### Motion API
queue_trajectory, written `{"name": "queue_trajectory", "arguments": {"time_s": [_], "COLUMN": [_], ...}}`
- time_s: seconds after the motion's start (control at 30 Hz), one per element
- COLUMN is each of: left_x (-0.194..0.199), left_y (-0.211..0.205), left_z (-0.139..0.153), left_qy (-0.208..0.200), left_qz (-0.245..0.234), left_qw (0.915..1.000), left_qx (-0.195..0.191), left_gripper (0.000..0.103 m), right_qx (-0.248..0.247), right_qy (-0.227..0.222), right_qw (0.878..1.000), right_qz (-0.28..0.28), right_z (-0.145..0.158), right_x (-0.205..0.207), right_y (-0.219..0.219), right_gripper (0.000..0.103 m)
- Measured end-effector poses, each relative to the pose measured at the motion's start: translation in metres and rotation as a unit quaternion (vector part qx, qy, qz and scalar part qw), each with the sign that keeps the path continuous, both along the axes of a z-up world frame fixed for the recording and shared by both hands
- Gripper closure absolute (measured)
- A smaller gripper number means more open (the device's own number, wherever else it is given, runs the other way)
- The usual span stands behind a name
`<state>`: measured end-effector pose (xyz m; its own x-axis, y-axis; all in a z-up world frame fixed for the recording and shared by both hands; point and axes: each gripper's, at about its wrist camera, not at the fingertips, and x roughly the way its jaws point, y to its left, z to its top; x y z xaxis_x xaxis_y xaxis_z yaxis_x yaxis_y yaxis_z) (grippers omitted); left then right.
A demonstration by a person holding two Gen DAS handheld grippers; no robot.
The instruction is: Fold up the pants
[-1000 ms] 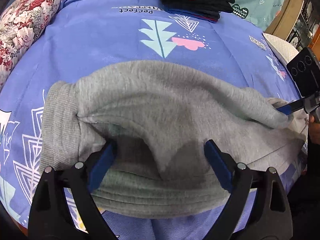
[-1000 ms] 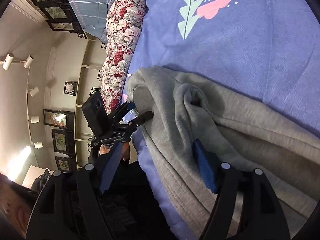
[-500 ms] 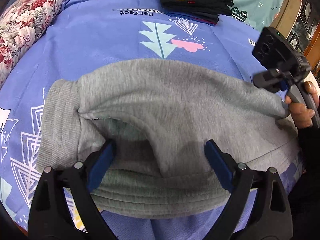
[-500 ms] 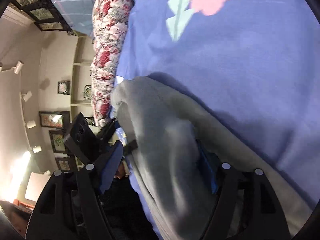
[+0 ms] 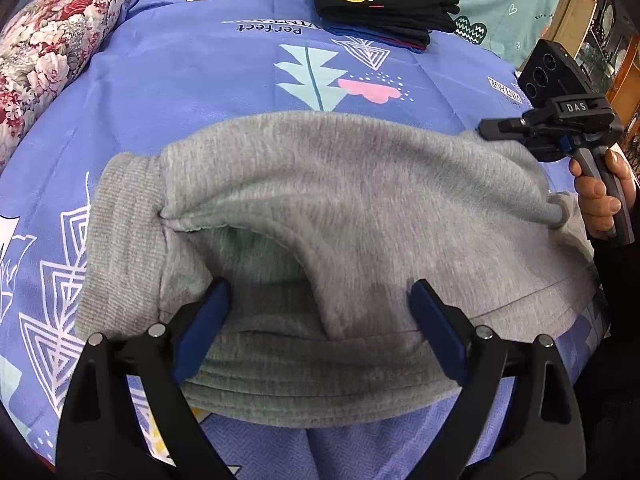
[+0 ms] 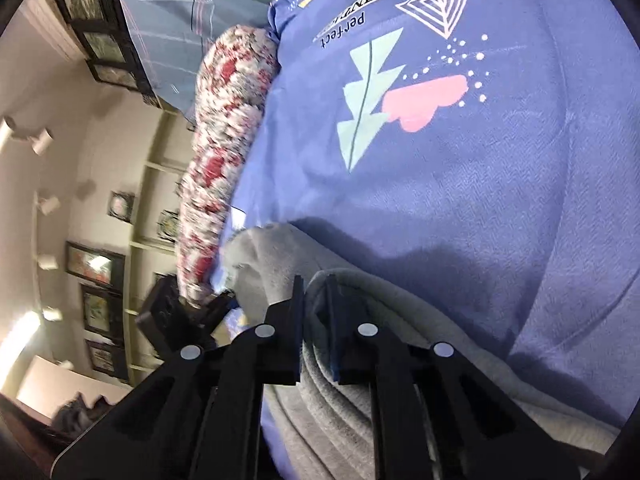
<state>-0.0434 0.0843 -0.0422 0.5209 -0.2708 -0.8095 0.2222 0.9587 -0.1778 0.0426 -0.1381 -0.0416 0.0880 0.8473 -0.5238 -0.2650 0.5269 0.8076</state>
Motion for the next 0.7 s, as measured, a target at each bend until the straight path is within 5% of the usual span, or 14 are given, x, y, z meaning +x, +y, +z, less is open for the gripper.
{"name": "queue_trajectory", "arguments": {"time_s": [0.23,0.33,0.5,0.7], "left_x": [-0.001,0.0,-0.004,-0.006], "left_y": [0.0,0.0,0.0,0.002], "left_z": [0.001,0.0,0.0,-0.001], "left_qy": [-0.002,-0.002,0.001,0.002], "left_qz": [0.0,0.0,-0.003,-0.003], "left_qw": [1.0,1.0,1.0,1.0], "left_qx": [-0.003,-0.002,0.004,0.003], "left_gripper": [0.011,0.011,0.011,0.011], "right_qx": [-0.07,-0.073,-0.038,-0.068], "right_qy": [0.04,0.025,-0.055,-0.047], "right_qw": [0.995,0.996,0.997,0.992], "right_qz": [0.052,0.045,-0.048,-0.098], "right_z": [-0.007,-0.009,0.008,-0.02], "right_x": [-0.007,-0.007,0.005,0.018], "right_y": [0.0,-0.001,-0.022,-0.033], "right_gripper": [0.074,0.09,0.094,0.095]}}
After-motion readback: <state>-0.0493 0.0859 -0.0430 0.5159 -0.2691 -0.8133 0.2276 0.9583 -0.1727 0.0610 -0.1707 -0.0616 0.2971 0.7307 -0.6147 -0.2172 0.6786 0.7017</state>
